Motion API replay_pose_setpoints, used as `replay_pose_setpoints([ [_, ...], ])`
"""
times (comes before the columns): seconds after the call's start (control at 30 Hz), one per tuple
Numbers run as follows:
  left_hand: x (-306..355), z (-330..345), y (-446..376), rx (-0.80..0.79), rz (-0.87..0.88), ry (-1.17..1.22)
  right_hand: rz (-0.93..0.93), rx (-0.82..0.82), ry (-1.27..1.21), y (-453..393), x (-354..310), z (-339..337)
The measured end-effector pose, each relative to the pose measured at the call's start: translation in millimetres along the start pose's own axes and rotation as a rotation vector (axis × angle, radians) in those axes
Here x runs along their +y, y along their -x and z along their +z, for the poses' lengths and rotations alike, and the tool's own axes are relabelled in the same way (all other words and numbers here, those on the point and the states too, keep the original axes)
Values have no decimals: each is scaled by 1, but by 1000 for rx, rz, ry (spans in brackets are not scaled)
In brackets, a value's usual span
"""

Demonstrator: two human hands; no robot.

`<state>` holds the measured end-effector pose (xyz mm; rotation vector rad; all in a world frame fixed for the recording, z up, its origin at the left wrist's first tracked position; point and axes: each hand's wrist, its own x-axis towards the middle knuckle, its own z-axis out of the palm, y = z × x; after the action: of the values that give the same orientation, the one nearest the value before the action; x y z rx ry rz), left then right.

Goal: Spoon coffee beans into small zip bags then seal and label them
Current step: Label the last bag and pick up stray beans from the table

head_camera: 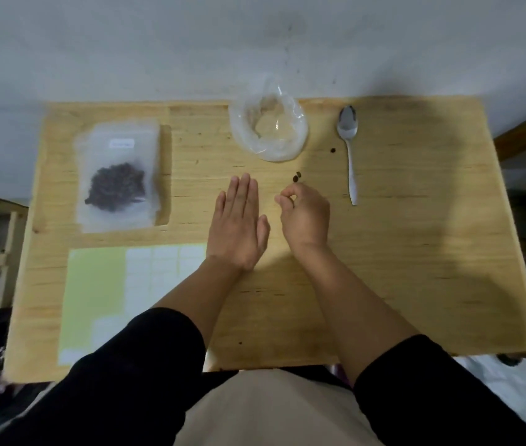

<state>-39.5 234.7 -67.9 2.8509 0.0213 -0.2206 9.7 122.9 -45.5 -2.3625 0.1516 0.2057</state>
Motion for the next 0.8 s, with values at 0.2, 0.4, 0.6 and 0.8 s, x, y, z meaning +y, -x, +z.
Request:
replay_pose_setpoints([
  [0.2,20,2,-5,4,-120,37,265,-84,-498,-2,-3,-25],
  [0.4,51,8,-18,13,-127,66,461,-194,-1181,-10,14,-54],
  [0.6,55,12,-18,39,-154,67,116,-131,-428,-29,24,-49],
  [0.8,55,11,-17,70,-149,76,-111,-150,-110,-40,18,-44],
])
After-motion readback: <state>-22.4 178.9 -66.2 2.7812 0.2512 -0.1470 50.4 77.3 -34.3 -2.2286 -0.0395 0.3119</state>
